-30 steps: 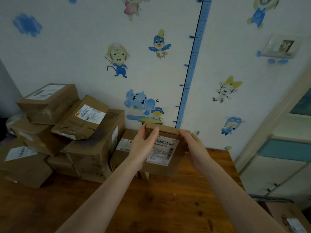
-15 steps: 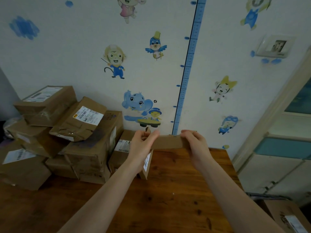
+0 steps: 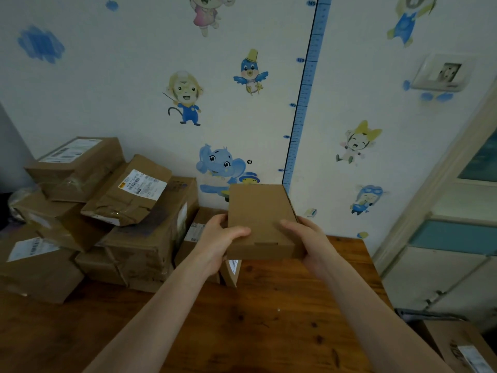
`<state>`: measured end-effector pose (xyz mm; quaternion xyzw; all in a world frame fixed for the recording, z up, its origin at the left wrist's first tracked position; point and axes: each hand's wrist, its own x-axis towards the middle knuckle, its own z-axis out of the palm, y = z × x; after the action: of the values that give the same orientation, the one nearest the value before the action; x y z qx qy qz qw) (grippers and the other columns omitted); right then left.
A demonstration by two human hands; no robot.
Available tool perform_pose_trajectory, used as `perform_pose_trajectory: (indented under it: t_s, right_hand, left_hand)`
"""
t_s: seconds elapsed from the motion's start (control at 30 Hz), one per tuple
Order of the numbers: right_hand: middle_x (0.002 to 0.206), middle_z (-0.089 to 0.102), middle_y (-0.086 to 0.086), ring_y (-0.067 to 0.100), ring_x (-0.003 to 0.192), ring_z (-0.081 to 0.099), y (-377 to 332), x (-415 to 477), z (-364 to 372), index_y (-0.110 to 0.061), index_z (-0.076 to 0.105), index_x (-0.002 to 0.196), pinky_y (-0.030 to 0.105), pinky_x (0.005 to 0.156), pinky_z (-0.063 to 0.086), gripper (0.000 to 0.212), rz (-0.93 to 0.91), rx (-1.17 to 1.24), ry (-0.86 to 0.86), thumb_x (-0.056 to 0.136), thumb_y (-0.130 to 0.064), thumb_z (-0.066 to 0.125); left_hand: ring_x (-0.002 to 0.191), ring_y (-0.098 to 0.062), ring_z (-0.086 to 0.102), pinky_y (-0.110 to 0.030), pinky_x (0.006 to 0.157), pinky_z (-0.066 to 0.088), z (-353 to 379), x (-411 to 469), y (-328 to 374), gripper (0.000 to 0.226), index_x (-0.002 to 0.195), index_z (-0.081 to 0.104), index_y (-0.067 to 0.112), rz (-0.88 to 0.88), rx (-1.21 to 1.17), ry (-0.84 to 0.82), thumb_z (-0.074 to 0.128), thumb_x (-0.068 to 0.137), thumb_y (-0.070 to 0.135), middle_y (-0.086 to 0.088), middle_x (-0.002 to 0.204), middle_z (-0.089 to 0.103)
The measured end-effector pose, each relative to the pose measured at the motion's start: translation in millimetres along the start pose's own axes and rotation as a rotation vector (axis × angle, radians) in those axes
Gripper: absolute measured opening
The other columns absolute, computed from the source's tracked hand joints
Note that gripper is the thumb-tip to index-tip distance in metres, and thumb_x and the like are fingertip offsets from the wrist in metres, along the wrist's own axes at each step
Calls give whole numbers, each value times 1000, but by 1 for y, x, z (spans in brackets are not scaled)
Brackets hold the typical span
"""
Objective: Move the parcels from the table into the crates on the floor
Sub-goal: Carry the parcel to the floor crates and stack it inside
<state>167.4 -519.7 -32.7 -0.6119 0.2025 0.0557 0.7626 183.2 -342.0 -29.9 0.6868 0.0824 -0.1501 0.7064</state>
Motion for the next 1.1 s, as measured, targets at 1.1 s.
perform_pose_trajectory:
  t_s: [1.1]
  right_hand:
    - [107, 66, 6, 22, 102, 61, -9, 3, -6, -17, 60, 103, 38, 89, 51, 27, -121, -72, -9, 87, -39, 63]
  left_hand:
    - [95, -10, 63, -21, 66, 45, -1, 0, 7, 39, 123, 56, 13, 181, -54, 16, 66, 86, 22, -1, 111, 66]
